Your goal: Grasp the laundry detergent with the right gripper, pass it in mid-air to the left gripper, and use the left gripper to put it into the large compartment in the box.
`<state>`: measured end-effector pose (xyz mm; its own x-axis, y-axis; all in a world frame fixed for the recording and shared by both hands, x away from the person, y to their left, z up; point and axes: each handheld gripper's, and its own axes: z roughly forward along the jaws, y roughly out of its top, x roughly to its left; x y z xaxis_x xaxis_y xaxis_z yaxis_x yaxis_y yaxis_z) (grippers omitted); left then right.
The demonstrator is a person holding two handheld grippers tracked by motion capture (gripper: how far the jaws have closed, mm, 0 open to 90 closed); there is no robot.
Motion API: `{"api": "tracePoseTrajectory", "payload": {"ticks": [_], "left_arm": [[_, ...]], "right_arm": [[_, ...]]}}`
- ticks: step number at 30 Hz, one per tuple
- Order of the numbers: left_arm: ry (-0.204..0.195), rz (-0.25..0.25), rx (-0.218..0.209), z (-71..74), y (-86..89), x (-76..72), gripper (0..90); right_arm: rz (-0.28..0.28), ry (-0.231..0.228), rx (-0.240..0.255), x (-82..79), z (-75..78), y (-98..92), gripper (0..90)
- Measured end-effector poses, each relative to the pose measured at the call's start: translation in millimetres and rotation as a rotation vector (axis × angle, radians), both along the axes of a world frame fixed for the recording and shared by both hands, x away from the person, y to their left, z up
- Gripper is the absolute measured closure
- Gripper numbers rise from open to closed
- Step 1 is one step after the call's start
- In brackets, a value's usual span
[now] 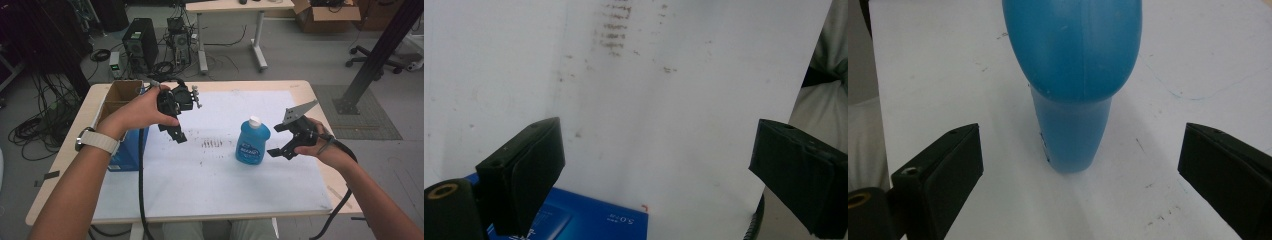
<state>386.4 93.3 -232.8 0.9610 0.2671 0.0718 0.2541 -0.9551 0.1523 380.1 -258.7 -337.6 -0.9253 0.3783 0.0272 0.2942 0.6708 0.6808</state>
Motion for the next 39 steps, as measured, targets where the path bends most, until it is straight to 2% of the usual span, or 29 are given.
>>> {"api": "tracePoseTrajectory", "payload": {"ticks": [10,16,22,33,39], "left_arm": [[0.002,-0.002,0.000,-1.5,-1.1,0.9,7.7],[0.005,-0.007,-0.002,-1.6,-1.6,1.2,7.7],[0.004,-0.002,-0.003,-1.1,0.1,1.1,7.7],[0.004,0.002,-0.004,-1.6,-0.8,0.9,7.8],[0.007,0.000,0.000,-1.4,-1.7,0.8,8.0]], "right_arm": [[-0.006,-0.001,0.045,-0.4,-8.1,-3.4,4.0],[-0.019,-0.033,0.096,-1.7,-14.5,-6.5,4.0],[-0.028,-0.036,0.122,-1.5,-21.9,-8.1,4.2],[-0.048,-0.050,0.227,-2.4,-37.5,-11.0,4.2],[-0.052,-0.058,0.264,-3.8,-45.0,-11.7,4.2]]}}
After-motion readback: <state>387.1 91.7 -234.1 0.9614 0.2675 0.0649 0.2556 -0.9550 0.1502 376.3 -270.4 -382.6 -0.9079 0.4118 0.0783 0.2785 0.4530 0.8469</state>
